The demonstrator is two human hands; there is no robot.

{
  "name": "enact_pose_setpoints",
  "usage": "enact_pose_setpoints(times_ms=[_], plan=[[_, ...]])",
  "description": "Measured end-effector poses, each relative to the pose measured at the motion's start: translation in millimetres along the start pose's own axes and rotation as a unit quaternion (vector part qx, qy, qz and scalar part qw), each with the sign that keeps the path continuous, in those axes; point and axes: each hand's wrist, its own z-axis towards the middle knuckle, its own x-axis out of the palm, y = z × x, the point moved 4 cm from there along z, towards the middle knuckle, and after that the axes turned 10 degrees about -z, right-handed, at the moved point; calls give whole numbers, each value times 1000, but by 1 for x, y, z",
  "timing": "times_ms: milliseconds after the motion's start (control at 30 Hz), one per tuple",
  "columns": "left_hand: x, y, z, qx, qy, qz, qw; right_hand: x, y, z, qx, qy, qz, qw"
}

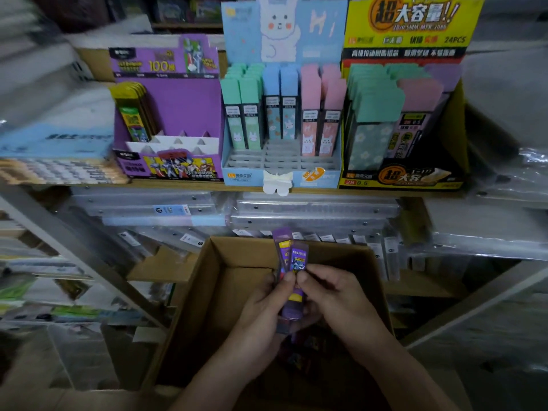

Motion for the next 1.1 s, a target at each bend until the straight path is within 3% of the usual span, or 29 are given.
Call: enact_pose_setpoints(times_ms=[300, 767, 967, 1100], plan=[[5, -50, -26, 91, -26, -22, 995, 26, 43, -6, -83, 44, -40, 995], [-25, -120, -53, 174, -19, -29, 984, 86, 80, 3, -103, 82, -36, 991], [-44, -151, -50, 158, 4, -2, 987, 112, 94, 5, -99, 64, -55, 991], [-56, -173, -45, 183, -1, 15, 983, 124, 108, 10, -106, 4, -86, 991]])
